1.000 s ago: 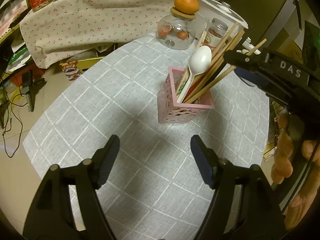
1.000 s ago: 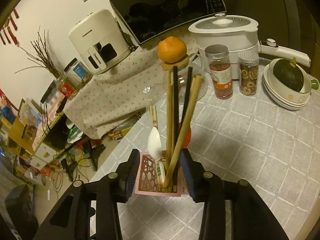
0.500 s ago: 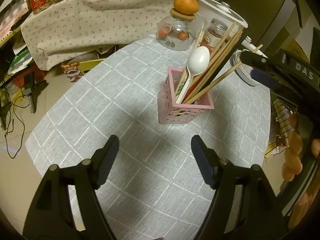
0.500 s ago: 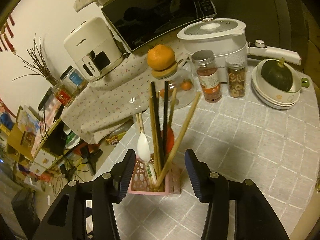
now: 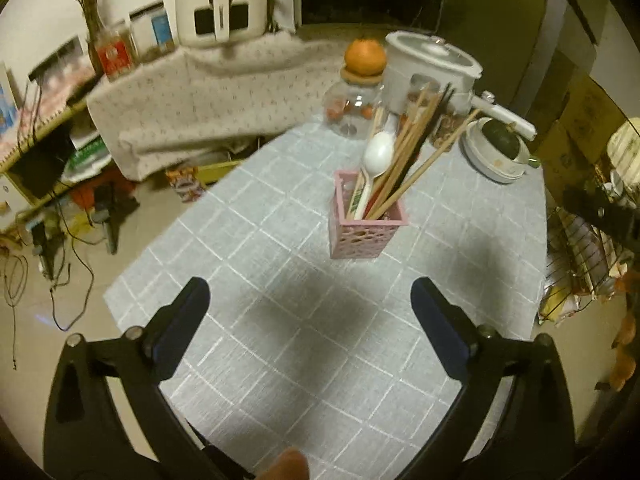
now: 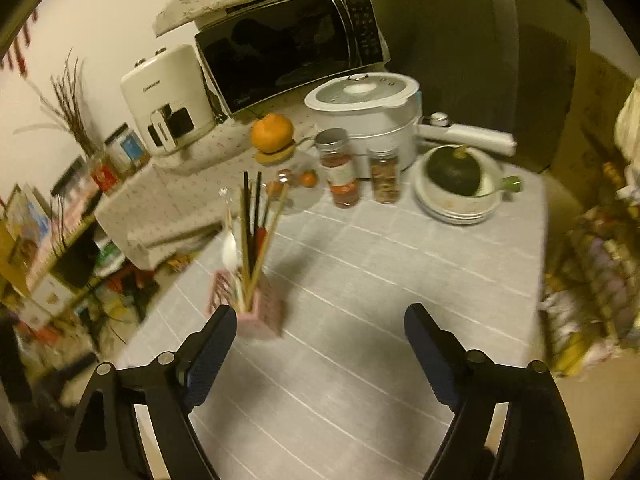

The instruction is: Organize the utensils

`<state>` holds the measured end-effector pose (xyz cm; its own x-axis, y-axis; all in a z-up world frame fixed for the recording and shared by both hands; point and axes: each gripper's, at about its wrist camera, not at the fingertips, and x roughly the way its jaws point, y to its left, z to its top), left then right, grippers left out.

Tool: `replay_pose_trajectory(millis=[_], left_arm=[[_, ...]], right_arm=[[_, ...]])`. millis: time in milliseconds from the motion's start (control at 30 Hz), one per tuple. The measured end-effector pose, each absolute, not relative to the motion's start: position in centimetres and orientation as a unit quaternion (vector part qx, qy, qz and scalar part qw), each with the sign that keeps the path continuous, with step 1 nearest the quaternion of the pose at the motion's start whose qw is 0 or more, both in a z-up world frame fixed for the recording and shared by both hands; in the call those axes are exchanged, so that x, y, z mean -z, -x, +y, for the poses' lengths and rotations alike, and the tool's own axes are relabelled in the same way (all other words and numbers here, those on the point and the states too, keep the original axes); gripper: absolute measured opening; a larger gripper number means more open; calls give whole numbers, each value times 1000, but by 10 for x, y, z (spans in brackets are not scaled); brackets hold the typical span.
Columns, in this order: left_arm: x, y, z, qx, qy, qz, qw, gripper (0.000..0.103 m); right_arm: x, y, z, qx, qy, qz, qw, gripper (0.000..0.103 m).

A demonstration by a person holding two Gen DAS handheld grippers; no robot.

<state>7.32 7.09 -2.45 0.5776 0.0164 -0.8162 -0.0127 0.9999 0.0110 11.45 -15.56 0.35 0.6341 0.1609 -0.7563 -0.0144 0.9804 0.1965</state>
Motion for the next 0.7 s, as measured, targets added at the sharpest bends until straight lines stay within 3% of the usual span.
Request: replay_pose_trajectory(millis=[400, 700], left_arm=[[-30, -18, 43, -6, -2, 346, 938, 100], [-31, -14, 23, 11, -16, 329, 944, 100]], right_arm=[[-50, -14, -171, 31, -9, 341, 939, 89], [-68, -1, -166, 43, 23, 297, 954, 89]])
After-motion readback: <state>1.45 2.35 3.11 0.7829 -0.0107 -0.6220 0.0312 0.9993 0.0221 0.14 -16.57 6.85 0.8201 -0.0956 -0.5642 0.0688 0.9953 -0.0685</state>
